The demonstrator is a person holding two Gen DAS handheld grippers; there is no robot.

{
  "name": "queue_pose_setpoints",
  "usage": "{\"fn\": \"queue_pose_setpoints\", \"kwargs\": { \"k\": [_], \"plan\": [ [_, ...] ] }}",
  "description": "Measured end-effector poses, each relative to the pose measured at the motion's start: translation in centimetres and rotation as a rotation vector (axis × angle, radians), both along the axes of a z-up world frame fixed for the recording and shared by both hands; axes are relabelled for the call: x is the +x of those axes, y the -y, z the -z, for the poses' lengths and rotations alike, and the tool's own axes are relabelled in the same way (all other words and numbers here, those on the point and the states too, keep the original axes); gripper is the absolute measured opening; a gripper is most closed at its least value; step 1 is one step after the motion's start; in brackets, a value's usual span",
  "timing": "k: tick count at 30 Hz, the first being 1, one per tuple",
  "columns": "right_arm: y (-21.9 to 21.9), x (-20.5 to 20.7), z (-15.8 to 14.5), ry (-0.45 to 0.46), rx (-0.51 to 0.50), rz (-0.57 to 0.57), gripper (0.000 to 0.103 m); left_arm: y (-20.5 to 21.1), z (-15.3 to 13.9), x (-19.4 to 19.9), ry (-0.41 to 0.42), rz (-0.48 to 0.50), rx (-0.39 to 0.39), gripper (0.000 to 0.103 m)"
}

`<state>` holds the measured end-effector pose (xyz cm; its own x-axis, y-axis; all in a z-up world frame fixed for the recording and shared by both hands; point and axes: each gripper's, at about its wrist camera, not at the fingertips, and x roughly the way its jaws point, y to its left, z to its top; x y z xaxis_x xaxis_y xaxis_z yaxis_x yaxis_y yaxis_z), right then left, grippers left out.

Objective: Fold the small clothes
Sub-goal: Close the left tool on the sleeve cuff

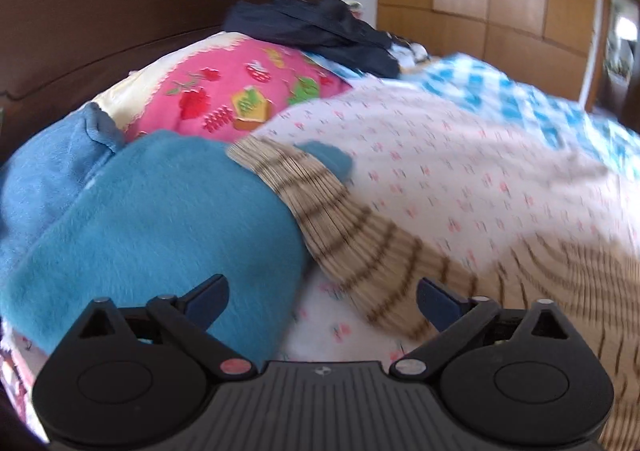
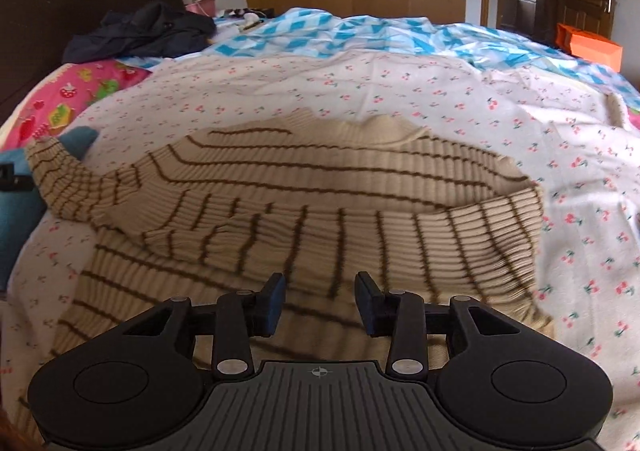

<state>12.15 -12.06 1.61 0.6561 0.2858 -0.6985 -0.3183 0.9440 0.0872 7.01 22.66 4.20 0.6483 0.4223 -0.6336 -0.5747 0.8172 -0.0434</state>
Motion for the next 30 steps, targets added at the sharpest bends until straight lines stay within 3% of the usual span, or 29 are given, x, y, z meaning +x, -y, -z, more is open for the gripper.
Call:
{"fn": "queue_pose_setpoints", "kwargs": {
  "k": [5,9,11,16,20,22,25,27,30],
  "plan": [
    [-0.5,-0.2,0.5,-0.018,0.037,-0.013,0.038,-4.9,-1.6,0.8,0.081,-0.061,-0.059,0.092],
    [-0.8,0.1,0.9,-0.033,0.06,-0.014,0.038,-8.6,-1.1,1.6,0.128,-0.095,-0.212,0.079],
    [-1.1,0.1,1.1,-0.034,0.059,-0.015,0.04,-9.7,-0.1,2.2,0.139,-0.111,-0.293,0.077],
    [-1.4,0.2,1.2,-0.037,0.062,-0.016,0.04,-9.4,0.1,3.7,0.148,-0.108,-0.243,0.075],
    [-1.3,0.5,1.3,-0.044,0.076,-0.004,0.04,-10.7,0.4,4.8,0.172,-0.1,-0.282,0.07],
    [-1.4,0.6,1.3,-0.042,0.079,0.0,0.04,-11.2,0.6,5.2,0.172,-0.111,-0.284,0.063],
    [-1.4,0.5,1.3,-0.04,0.084,0.004,0.04,-11.6,0.7,5.6,0.169,-0.128,-0.28,0.045],
    [-1.3,0.5,1.3,-0.039,0.092,0.008,0.04,-11.8,0.8,5.7,0.172,-0.13,-0.294,0.022],
    [-0.9,0.5,1.1,-0.039,0.115,0.023,0.038,-11.2,0.5,5.7,0.182,-0.08,-0.335,0.015]
  ]
}}
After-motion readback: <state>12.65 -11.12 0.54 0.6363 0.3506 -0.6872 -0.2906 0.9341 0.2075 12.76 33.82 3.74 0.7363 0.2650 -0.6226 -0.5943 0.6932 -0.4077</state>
